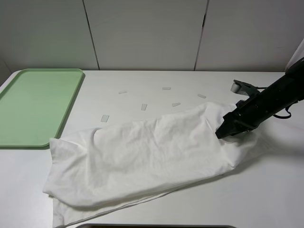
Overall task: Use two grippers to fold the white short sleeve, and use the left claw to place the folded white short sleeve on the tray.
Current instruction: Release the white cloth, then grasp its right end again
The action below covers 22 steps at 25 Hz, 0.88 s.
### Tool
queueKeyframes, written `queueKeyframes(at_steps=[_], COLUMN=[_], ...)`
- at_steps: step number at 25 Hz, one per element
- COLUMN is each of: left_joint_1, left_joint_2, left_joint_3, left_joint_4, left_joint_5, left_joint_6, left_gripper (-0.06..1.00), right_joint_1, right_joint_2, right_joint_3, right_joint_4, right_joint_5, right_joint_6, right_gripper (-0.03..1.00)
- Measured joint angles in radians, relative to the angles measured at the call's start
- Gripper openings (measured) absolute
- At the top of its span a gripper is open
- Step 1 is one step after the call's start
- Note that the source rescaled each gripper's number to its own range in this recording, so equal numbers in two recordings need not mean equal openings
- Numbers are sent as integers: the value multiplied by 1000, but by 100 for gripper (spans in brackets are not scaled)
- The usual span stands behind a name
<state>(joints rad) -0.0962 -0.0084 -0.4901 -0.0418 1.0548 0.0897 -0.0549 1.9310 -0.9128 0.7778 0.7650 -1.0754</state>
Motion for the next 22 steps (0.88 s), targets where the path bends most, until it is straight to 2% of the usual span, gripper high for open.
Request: queueKeyframes(at_steps=[1,2,3,14,18,21,22], left_joint_1=[0,0,0,0,0,0,0], left_joint_2=[0,0,0,0,0,0,0], left_joint_3=[0,0,0,0,0,0,0], left_joint_4=[0,0,0,0,0,0,0], left_joint_5=[0,0,0,0,0,0,0], left_joint_6=[0,0,0,0,0,0,0], left_gripper=[100,100,100,100,100,100,100], right_joint_1=[0,0,0,0,0,0,0], right_joint_2=[0,0,0,0,-3,-23,-23], right_joint_3=[0,0,0,0,0,0,0], right_joint_4=[-1,-4,-13,-64,-139,-218,-218], right_joint_5=[-1,-1,-2,-38,-58,-68,-68], right_joint_6=[0,0,0,9,41,115,115], right_gripper=[26,17,1,0,0,10,10])
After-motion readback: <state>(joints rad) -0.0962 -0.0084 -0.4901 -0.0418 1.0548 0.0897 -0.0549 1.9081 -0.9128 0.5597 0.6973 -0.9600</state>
